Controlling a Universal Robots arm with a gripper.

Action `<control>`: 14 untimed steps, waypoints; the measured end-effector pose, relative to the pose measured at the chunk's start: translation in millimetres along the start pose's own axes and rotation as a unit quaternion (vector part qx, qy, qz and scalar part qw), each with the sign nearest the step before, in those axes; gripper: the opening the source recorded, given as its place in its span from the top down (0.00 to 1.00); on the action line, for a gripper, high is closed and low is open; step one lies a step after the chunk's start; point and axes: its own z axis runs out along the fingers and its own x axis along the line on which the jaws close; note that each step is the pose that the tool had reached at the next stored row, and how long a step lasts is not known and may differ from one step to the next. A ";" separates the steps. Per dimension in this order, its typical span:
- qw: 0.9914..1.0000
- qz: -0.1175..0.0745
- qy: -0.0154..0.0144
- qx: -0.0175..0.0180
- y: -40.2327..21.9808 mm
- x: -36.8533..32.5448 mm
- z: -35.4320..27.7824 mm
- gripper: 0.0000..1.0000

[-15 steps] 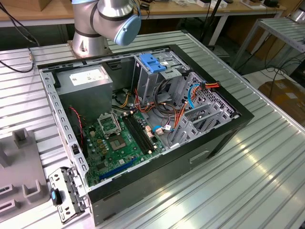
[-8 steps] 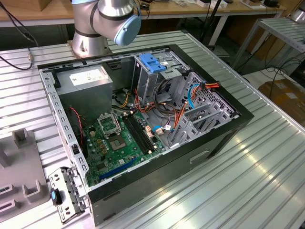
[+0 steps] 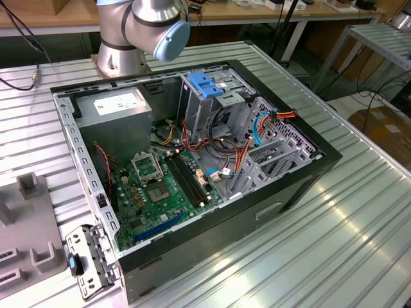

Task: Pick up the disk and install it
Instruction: 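Pick up the disk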

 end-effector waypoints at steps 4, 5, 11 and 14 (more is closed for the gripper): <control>1.000 0.000 0.000 0.000 0.0 0.0 -13.6 0.63; 1.000 0.000 0.000 0.000 0.0 0.0 -17.2 0.63; 1.000 0.000 0.000 0.000 0.1 -0.1 -40.2 0.63; 1.000 0.000 0.000 0.000 0.1 -0.1 -57.0 0.63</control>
